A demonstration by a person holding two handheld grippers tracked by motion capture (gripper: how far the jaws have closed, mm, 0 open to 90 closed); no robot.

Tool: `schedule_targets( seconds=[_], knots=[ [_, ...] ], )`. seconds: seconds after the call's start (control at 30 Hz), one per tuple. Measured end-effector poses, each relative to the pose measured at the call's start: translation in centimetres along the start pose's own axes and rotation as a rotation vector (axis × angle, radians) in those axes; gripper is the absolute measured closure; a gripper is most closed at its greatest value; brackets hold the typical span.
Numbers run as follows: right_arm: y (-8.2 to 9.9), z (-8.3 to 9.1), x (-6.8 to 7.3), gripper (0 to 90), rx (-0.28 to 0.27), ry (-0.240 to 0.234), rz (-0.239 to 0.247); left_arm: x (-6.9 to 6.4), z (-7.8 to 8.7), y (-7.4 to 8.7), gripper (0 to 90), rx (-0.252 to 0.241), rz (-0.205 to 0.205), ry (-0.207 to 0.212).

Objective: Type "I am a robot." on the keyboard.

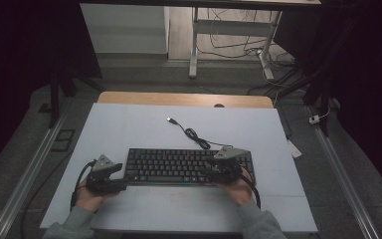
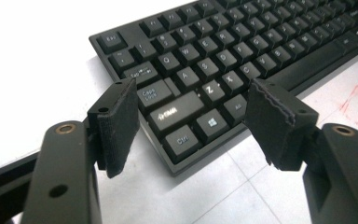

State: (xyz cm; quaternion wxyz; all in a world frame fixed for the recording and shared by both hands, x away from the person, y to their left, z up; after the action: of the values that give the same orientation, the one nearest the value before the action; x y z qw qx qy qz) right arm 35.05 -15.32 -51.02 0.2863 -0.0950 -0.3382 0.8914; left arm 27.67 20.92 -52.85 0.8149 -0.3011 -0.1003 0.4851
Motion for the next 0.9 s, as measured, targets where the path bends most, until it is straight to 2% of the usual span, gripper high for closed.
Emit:
schedule_targets(
  seconds=[0.1, 0.2, 0.33, 0.5, 0.7, 0.9],
  knots=[
    [-0.4, 0.0, 0.2, 73.8, -0.006, -0.016, 0.005, 0.1, -0.1, 0.0, 34.9, 0.003, 0.001, 0.001],
    [-1.0, -0.1, 0.4, 89.5, -0.012, -0.084, 0.004, 0.1, -0.2, 0.1, 34.9, 0.002, 0.001, 0.0],
    [-1.8, -1.0, 1.1, 89.8, 0.017, -0.111, 0.034, 0.1, -0.2, 0.1, 34.8, 0.003, 0.001, -0.001],
    [-2.5, -2.7, 2.2, 89.7, 0.08, -0.109, 0.076, 0.0, -0.3, 0.1, 34.8, 0.006, -0.004, 0.0],
    [-2.6, -3.8, 2.5, 89.7, 0.132, -0.089, 0.089, 0.0, -0.4, 0.1, 34.7, 0.011, -0.007, -0.002],
    [-2.5, -4.2, 2.4, 89.7, 0.151, -0.088, 0.09, 0.0, -0.5, 0.2, 34.6, 0.015, -0.01, 0.001]
  ],
)
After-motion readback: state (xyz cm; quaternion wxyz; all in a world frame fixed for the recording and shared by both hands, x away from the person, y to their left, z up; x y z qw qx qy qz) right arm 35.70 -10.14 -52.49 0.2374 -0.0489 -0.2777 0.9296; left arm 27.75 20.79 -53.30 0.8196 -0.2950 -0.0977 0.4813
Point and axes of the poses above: each handheld gripper's, and its own axes: z roughly backward along the jaws, y roughly out of its underside, x roughly to its left, the point moved 2 cm from there along -z, roughly forward along the jaws, and after that the axes turned 12 degrees about x, right-handed, at the moved point
